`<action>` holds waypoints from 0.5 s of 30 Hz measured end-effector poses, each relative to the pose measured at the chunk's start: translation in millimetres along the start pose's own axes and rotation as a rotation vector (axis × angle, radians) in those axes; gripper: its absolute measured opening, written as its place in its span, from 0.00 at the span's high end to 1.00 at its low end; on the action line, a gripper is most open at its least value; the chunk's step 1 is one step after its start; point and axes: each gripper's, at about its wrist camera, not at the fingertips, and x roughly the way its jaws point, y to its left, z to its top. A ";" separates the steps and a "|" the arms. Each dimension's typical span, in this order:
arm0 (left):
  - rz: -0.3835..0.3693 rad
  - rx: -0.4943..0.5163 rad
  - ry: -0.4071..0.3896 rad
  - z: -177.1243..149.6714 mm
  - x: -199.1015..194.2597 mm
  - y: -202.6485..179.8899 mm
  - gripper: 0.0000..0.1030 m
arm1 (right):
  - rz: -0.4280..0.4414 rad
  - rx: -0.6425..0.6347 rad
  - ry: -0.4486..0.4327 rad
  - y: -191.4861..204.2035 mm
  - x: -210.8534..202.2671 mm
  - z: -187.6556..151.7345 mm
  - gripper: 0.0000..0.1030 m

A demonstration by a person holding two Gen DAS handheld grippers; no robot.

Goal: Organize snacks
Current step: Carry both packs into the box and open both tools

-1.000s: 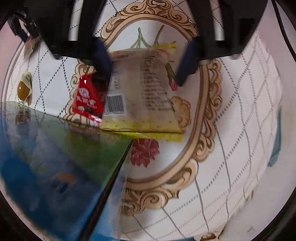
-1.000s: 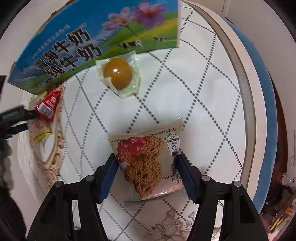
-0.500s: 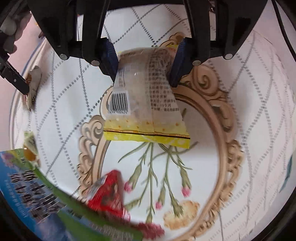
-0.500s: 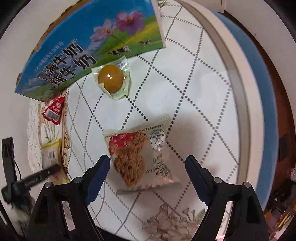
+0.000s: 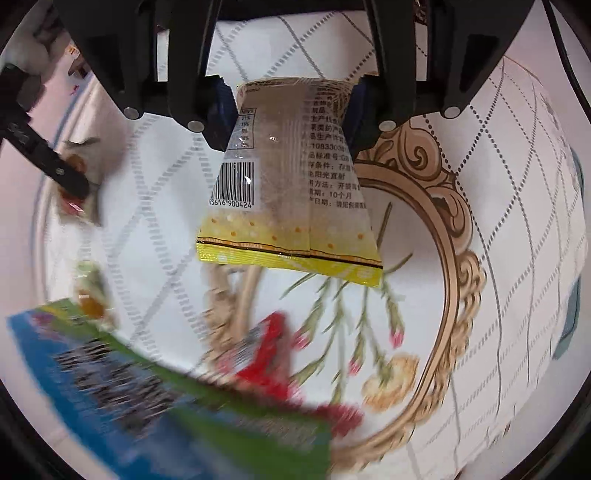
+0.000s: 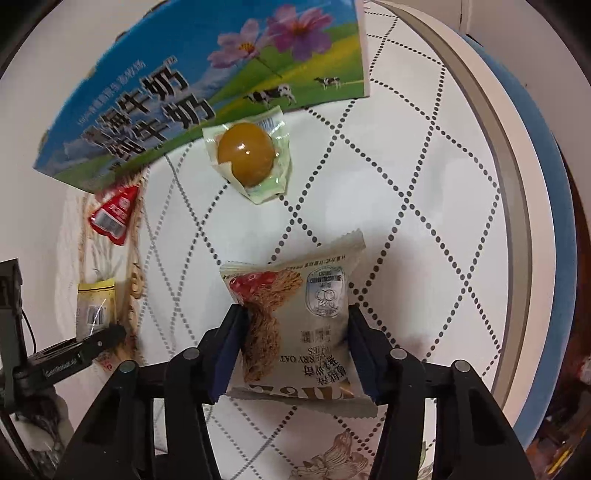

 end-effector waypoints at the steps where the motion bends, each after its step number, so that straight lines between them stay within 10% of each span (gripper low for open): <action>1: -0.012 0.015 -0.013 1.3 -9.4 -6.2 0.56 | 0.012 0.002 -0.006 -0.8 -4.7 0.1 0.45; 10: -0.152 0.123 -0.196 57.2 -121.2 -69.8 0.56 | 0.168 0.008 -0.148 11.5 -86.6 24.1 0.46; 15: -0.087 0.174 -0.279 116.1 -147.6 -81.6 0.56 | 0.171 -0.031 -0.278 28.9 -135.3 72.4 0.46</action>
